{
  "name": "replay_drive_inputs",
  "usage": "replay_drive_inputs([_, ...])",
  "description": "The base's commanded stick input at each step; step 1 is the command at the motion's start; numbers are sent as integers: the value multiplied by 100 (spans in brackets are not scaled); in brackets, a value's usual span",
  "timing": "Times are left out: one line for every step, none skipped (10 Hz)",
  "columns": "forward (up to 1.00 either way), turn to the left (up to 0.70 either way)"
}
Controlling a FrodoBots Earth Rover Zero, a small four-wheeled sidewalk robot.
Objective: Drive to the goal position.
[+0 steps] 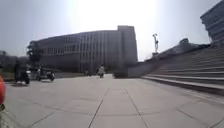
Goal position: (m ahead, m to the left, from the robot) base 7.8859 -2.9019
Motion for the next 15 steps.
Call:
replay_drive_inputs([70,29])
replay_drive_inputs([70,34])
replay_drive_inputs([70,34])
replay_drive_inputs([70,34])
replay_drive_inputs([70,34])
replay_drive_inputs([70,-1])
replay_drive_inputs([70,-1])
replay_drive_inputs([70,-1])
replay_drive_inputs([70,-1])
replay_drive_inputs([70,-1])
replay_drive_inputs([70,-1])
replay_drive_inputs([70,-1])
replay_drive_inputs([70,-1])
replay_drive_inputs([70,-1])
replay_drive_inputs([70,-1])
